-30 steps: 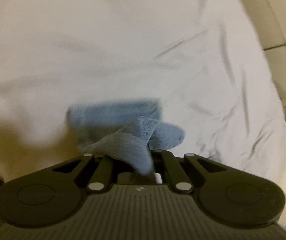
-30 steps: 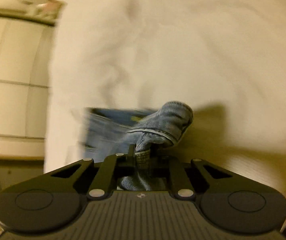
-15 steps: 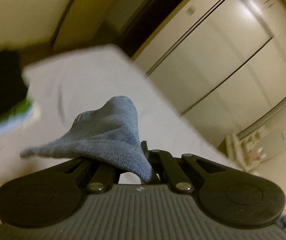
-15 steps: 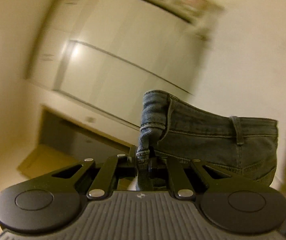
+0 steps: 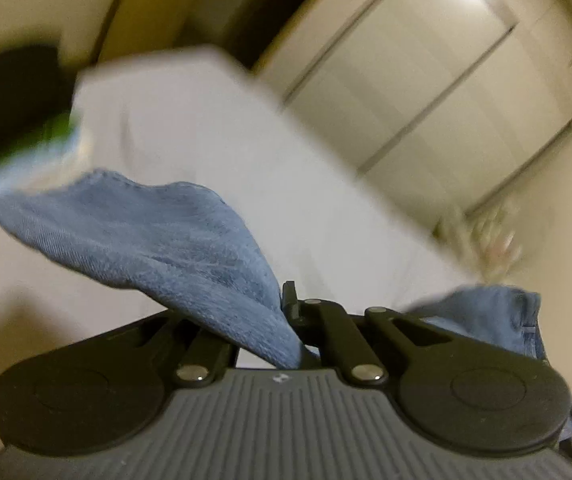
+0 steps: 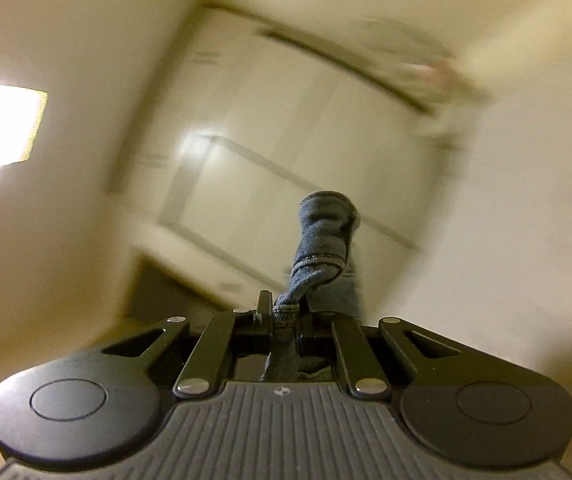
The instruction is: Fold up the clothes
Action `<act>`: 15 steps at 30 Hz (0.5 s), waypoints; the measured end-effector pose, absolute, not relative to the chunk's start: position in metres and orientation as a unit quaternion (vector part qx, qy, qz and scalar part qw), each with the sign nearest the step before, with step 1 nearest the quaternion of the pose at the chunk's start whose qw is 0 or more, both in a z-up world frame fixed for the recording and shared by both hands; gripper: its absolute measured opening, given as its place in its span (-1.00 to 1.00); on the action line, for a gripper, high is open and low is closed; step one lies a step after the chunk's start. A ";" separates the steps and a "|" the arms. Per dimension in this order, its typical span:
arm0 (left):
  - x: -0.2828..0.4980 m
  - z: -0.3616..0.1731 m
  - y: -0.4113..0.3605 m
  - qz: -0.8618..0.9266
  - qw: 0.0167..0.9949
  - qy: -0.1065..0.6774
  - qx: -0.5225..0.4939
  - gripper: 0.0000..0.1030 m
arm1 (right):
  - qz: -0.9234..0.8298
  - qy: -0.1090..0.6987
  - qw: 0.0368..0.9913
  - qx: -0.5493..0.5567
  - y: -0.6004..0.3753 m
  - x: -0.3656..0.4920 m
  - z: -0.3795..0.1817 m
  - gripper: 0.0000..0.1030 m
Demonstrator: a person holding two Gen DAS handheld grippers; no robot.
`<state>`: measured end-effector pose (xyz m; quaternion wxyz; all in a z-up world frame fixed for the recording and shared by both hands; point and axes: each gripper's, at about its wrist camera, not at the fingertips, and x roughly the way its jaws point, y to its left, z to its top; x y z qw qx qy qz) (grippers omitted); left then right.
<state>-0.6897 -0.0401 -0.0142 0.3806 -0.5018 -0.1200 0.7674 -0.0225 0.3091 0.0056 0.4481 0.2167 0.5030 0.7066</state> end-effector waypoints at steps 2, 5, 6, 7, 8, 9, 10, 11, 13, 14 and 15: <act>-0.657 -0.095 -0.043 0.745 0.347 -0.096 -0.562 -0.89 | 0.637 0.547 0.515 0.173 0.279 0.018 -0.064 -0.81; -0.612 -0.199 -0.056 0.712 0.268 -0.061 -0.646 -0.81 | 0.518 0.602 0.601 0.093 0.238 0.074 -0.165 -0.79; -0.599 -0.224 -0.061 0.707 0.243 -0.047 -0.663 -0.80 | 0.477 0.618 0.623 0.057 0.229 0.088 -0.197 -0.69; -0.589 -0.238 -0.068 0.708 0.225 -0.044 -0.668 -0.80 | 0.443 0.633 0.634 0.024 0.217 0.100 -0.223 -0.65; -0.581 -0.250 -0.075 0.710 0.208 -0.044 -0.671 -0.70 | 0.410 0.648 0.642 -0.010 0.205 0.111 -0.249 -0.65; -0.572 -0.261 -0.083 0.712 0.192 -0.045 -0.674 -0.61 | 0.395 0.657 0.641 -0.025 0.195 0.115 -0.265 -0.58; -0.568 -0.264 -0.092 0.719 0.183 -0.053 -0.669 -0.55 | 0.391 0.666 0.635 -0.031 0.183 0.119 -0.278 -0.45; -0.566 -0.263 -0.100 0.723 0.183 -0.064 -0.663 -0.49 | 0.393 0.669 0.631 -0.031 0.173 0.121 -0.286 -0.38; -0.559 -0.260 -0.115 0.731 0.184 -0.083 -0.652 -0.43 | 0.399 0.674 0.621 -0.023 0.162 0.123 -0.297 -0.16; -0.562 -0.257 -0.116 0.734 0.184 -0.090 -0.647 -0.39 | 0.403 0.677 0.616 -0.015 0.162 0.124 -0.300 -0.12; -0.566 -0.253 -0.115 0.737 0.185 -0.096 -0.642 -0.33 | 0.407 0.679 0.610 -0.006 0.162 0.125 -0.304 -0.04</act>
